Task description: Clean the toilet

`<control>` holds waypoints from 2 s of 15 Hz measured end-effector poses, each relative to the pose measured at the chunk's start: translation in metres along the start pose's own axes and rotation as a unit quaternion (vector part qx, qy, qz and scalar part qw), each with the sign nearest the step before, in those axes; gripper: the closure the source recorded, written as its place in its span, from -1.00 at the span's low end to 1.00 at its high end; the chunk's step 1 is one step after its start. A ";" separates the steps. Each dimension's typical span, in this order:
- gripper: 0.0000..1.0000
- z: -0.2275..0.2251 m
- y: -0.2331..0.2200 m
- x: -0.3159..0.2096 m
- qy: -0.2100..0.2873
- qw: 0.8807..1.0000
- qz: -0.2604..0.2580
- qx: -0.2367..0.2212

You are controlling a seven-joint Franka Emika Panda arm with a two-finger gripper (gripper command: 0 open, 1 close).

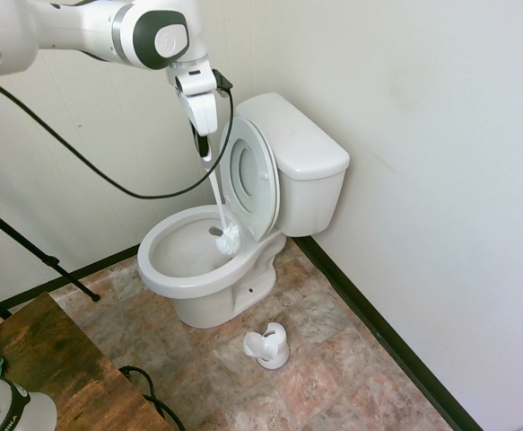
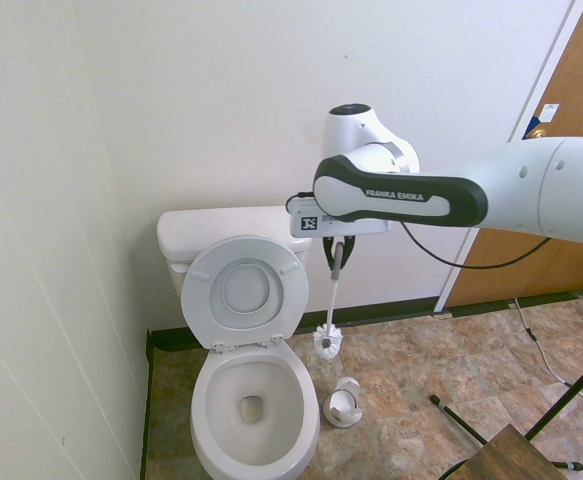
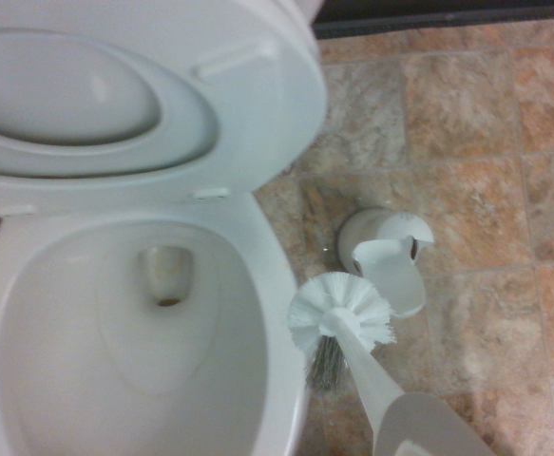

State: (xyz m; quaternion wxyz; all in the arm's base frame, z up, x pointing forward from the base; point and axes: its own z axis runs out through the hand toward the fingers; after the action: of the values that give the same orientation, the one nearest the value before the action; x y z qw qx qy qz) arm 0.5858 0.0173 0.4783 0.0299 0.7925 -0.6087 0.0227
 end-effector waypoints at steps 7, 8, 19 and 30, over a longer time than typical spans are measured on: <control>1.00 0.094 0.114 0.030 -0.015 1.000 0.024 -0.007; 1.00 0.104 0.123 0.032 -0.018 0.999 0.027 -0.007; 1.00 0.237 0.063 0.100 -0.057 0.994 0.095 -0.021; 1.00 0.367 0.015 0.162 -0.097 0.985 0.131 -0.064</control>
State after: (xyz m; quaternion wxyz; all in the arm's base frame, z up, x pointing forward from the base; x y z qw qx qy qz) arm 0.6131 -0.1705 0.1247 0.0180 0.7006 -0.7077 -0.0895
